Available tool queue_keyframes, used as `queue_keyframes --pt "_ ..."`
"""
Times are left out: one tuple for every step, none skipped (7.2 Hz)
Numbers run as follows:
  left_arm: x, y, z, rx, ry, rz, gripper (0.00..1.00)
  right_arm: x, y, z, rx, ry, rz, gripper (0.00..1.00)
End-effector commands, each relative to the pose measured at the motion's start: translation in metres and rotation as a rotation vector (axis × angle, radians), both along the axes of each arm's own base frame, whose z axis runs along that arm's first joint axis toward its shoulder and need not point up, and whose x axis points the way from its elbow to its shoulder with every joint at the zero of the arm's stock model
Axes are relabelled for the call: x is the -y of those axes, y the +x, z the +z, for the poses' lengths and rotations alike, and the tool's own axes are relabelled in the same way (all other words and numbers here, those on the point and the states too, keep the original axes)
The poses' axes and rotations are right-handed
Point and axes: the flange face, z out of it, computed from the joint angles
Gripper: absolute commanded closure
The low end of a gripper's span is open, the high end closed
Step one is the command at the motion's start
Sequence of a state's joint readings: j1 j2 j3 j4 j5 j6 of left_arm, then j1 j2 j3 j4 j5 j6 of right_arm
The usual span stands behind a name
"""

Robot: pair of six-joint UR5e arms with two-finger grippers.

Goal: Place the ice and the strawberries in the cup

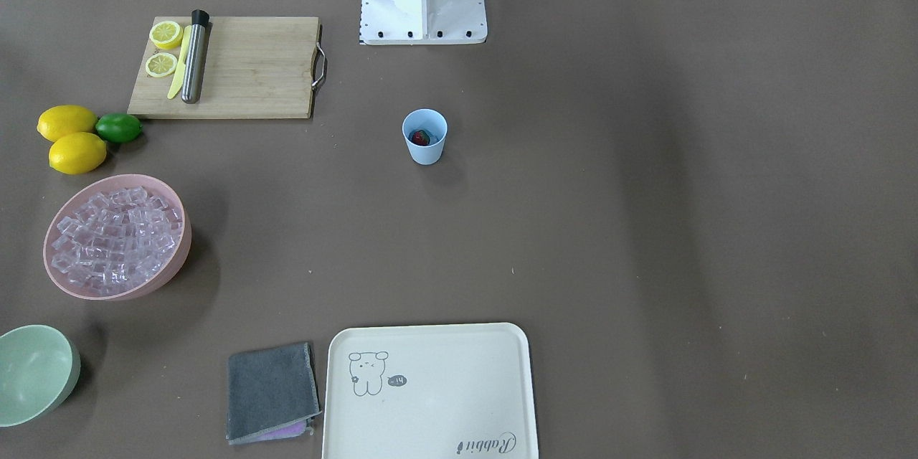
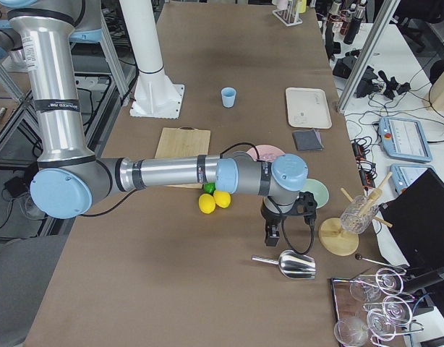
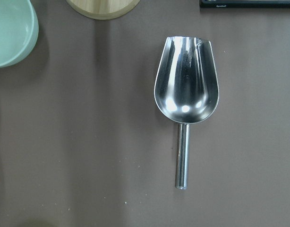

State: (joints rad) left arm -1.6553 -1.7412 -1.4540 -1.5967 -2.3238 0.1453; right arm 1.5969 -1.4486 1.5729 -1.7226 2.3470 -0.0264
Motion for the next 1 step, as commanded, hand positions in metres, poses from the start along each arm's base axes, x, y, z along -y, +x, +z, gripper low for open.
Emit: queue_keyframes --pt "0.0007 0.0016 -0.0042 0.0 0.003 -0.013 0.02 -0.0004 -0.0006 -0.0004 0.008 0.001 -0.001 0.01"
